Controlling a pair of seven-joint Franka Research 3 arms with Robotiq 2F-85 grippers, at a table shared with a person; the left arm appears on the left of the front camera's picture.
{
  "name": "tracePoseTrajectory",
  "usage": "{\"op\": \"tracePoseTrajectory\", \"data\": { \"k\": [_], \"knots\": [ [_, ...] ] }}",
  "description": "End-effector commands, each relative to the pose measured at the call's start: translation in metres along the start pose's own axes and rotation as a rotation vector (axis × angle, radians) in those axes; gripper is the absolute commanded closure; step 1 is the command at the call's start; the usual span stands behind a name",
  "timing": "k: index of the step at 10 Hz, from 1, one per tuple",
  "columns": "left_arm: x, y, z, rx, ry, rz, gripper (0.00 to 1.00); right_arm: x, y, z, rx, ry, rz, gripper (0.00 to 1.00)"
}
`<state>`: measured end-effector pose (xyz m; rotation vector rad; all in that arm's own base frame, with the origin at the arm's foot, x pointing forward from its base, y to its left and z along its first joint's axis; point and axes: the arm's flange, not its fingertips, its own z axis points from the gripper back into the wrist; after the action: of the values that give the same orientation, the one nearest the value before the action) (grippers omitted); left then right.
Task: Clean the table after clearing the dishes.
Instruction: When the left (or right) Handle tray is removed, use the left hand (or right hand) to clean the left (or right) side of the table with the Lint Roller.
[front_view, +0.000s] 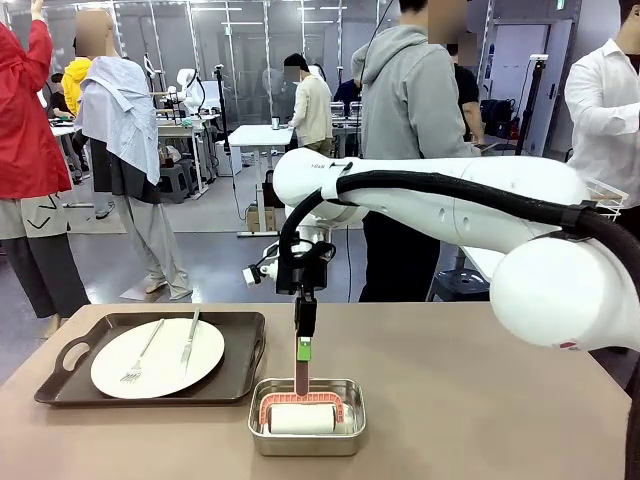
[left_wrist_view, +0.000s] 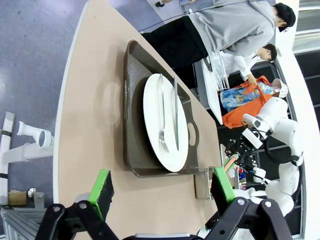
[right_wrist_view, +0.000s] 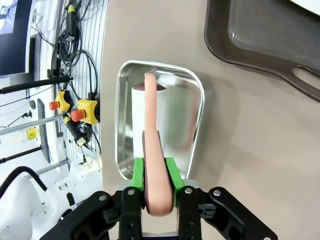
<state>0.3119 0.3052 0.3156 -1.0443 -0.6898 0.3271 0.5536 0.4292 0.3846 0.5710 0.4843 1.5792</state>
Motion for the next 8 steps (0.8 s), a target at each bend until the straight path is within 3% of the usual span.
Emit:
{"op": "tracePoseTrajectory", "data": {
  "k": [1, 4, 8],
  "knots": [
    [-0.002, 0.001, 0.004, 0.003, 0.003, 0.000, 0.00, -0.016, 0.051, -0.009, -0.021, -0.051, -0.158, 0.92],
    [-0.002, 0.001, 0.004, 0.003, 0.003, 0.000, 0.00, -0.049, 0.112, -0.018, -0.059, -0.200, -0.340, 0.92],
    [-0.002, 0.001, 0.004, 0.003, 0.003, 0.000, 0.00, -0.164, 0.171, -0.046, -0.128, -0.573, -0.601, 0.92]
  ]
}}
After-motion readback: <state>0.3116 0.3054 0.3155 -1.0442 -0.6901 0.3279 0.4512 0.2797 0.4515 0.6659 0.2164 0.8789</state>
